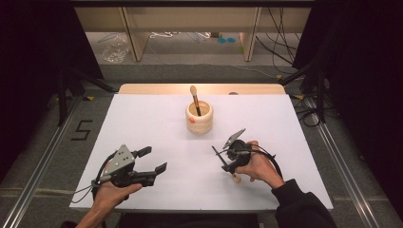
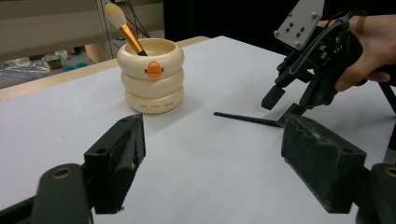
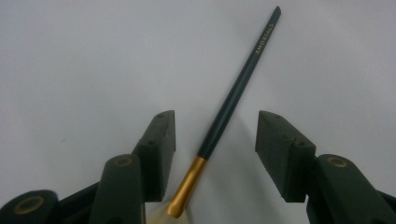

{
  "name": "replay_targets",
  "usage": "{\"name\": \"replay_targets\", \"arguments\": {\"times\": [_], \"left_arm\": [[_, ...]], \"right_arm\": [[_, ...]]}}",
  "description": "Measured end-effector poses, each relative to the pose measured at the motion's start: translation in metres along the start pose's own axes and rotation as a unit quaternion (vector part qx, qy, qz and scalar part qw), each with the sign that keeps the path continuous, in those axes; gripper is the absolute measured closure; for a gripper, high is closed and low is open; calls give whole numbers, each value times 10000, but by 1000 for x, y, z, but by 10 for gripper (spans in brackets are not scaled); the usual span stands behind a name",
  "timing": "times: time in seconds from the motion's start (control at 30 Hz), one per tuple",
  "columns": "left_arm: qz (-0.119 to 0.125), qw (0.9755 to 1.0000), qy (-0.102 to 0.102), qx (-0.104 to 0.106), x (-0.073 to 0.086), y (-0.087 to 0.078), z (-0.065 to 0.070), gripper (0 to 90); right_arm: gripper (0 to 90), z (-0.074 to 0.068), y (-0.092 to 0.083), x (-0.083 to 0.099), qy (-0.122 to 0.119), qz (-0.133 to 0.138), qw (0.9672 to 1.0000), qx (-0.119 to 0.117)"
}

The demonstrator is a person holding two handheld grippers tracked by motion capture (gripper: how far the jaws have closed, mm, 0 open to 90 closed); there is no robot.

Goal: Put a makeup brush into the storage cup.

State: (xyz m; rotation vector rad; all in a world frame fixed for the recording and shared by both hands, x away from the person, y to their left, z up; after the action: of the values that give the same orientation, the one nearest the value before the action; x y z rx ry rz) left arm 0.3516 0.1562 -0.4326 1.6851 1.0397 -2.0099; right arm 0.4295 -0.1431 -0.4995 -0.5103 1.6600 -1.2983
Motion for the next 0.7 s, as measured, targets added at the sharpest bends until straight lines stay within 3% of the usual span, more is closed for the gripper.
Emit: {"name": "replay_targets", "arguments": {"times": [0.7], "left_arm": [[-21,10000,-26,4,1,-2,1,219]], "right_arm": [[621,3,7,1,-49,-379,9992,-138]]}}
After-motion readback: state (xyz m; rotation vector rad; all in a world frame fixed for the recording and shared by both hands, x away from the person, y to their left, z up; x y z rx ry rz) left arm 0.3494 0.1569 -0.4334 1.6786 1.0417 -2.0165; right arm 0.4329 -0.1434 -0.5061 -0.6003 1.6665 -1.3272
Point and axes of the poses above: each handheld gripper's, and its own axes: y roughly forward along the jaws, x roughly out of its underside, z roughly to its right, the point moved 5 cm from there along y, roughly forward along the jaws, and after that the axes turned 2 degrees about -z, right-handed, at the moved point
